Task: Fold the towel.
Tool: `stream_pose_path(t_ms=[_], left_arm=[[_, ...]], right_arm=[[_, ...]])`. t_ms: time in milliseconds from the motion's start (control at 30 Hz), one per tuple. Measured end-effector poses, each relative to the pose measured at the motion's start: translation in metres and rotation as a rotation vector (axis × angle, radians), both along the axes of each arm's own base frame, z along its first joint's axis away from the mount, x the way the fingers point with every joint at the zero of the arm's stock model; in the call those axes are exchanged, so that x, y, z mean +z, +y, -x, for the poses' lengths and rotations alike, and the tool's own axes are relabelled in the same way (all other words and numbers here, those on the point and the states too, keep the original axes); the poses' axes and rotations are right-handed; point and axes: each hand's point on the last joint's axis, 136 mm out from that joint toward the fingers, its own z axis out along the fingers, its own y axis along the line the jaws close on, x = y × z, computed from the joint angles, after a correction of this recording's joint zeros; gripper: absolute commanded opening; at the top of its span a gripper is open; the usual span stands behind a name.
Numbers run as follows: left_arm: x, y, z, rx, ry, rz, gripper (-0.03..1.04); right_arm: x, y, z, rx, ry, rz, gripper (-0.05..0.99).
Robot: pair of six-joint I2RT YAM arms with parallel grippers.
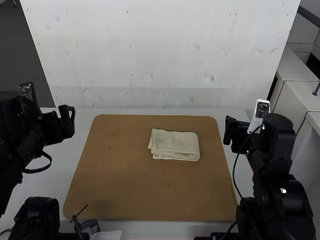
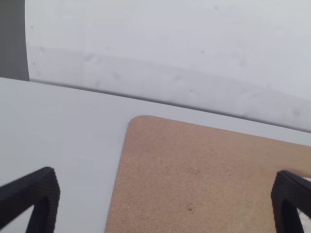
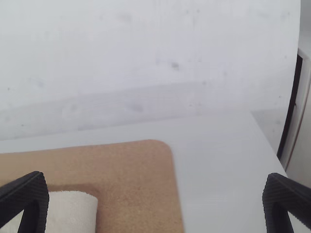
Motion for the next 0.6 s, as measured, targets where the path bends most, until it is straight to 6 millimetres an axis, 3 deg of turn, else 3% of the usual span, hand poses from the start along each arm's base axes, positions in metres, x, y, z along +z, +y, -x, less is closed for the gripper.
stream_pose_path(t_ms=[233,467,600], left_arm=[[-0.006,0.007,0.003,0.045,0.028,0.009,0.98],[0.006,0.019,0.015,0.098,-0.039,-0.006,0.98],[-0.011,0.018,0.021,0.068,0.032,-0.076,0.98]], right_arm=[[0.001,0.000,0.001,0.003,-0.017,0.018,0.96],[-0.006,0.000,0.000,0.006,-0.001,0.029,0.96],[-0.007,-0.002,0.000,-0.004,0.003,0.030,0.96]])
